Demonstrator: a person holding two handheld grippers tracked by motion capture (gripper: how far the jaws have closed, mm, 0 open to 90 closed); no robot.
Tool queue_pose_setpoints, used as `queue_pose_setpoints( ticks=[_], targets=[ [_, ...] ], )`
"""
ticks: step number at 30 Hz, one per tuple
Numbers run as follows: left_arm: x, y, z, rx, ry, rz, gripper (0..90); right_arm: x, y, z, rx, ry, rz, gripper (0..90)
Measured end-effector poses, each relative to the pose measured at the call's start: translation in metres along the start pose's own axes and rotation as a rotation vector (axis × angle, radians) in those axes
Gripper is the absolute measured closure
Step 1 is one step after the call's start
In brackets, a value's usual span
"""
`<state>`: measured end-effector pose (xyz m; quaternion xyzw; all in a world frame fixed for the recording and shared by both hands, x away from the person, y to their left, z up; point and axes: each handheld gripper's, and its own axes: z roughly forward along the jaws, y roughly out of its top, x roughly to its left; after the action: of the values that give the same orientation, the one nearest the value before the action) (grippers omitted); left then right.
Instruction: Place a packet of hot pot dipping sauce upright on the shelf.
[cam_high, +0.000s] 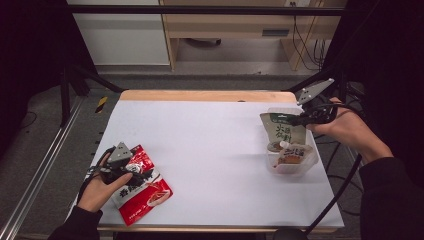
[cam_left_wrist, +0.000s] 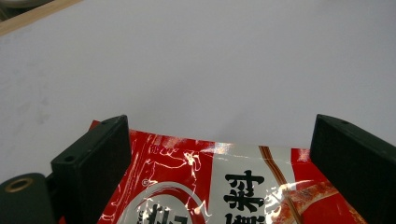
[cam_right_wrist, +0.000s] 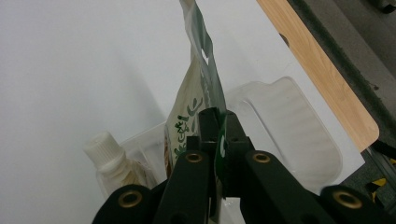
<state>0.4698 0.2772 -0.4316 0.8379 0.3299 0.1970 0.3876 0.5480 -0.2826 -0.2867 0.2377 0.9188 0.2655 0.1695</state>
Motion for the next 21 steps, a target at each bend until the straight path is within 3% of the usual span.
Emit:
queue_pose_setpoints(
  ticks=[12, 15, 16, 21],
  targets=[
    [-0.002, -0.001, 0.000, 0.006, 0.004, 0.007, 5.4, -0.001, -0.017, 0.007, -0.010, 0.003, 0.020, 89.7],
    [-0.002, -0.002, 0.000, 0.008, 0.004, 0.008, 5.4, 0.000, -0.021, 0.009, 0.017, -0.001, 0.021, 89.1],
    [-0.002, -0.002, -0.001, 0.009, 0.006, 0.008, 5.4, 0.002, -0.027, 0.013, 0.036, 0.001, 0.029, 88.9],
    [-0.001, -0.002, -0.001, 0.006, 0.009, 0.006, 5.4, 0.001, -0.038, 0.011, 0.014, -0.006, 0.072, 88.1]
  ],
)
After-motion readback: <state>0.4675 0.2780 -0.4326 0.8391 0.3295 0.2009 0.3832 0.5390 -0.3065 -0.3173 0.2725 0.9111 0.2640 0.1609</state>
